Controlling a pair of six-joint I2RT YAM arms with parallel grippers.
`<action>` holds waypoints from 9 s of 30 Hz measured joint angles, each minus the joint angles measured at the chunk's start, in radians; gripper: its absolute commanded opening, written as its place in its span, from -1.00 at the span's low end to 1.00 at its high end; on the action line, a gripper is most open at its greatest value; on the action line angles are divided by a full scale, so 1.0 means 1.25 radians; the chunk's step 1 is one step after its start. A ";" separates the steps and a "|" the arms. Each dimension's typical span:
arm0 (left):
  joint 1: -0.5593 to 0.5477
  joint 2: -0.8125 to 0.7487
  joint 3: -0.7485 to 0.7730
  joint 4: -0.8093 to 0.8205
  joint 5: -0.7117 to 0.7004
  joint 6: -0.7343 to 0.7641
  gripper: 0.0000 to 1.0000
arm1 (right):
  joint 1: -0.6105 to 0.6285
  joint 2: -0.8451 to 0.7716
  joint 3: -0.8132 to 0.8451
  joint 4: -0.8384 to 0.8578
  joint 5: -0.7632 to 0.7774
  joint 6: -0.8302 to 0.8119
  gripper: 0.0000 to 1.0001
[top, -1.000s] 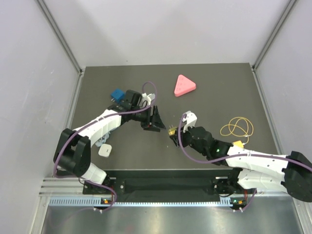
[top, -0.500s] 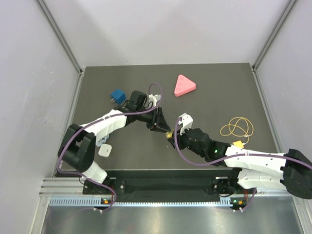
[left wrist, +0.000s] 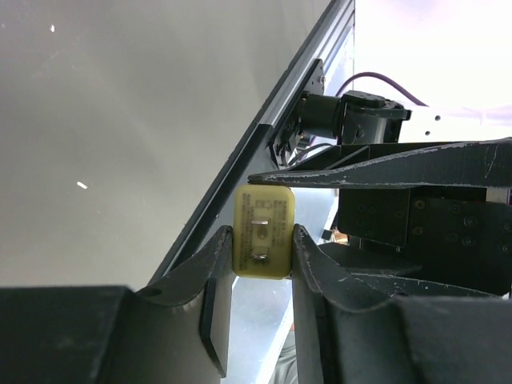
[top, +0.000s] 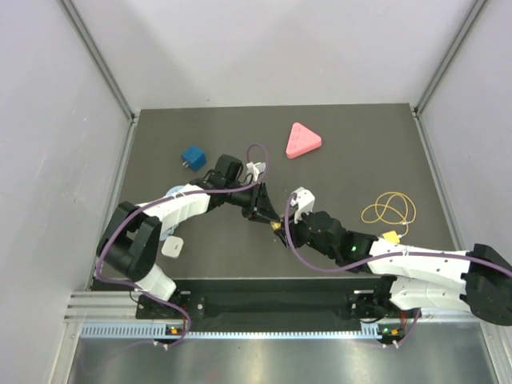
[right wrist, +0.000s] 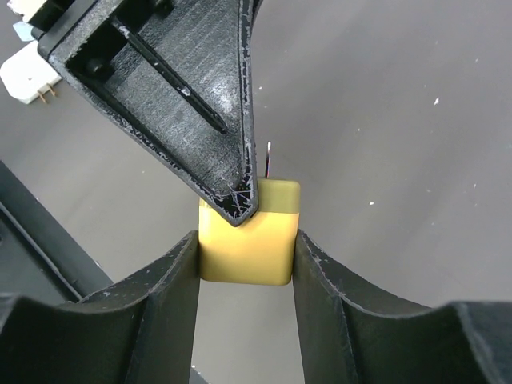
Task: Insert the plug
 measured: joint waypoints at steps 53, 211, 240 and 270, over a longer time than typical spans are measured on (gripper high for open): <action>-0.043 -0.112 -0.144 0.921 -0.093 -0.620 -1.00 | -0.293 -0.218 -0.169 0.542 -0.303 0.708 -0.21; 0.387 -0.352 -0.168 -0.233 -0.415 0.075 0.30 | -0.166 0.672 0.885 -0.905 -0.150 0.602 -1.00; 0.387 -0.352 -0.168 -0.250 -0.436 0.085 0.28 | -0.194 0.743 0.954 -0.917 -0.176 0.527 -1.00; 0.387 -0.366 -0.168 -0.252 -0.439 0.085 0.28 | -0.210 0.757 0.959 -0.916 -0.194 0.519 -1.00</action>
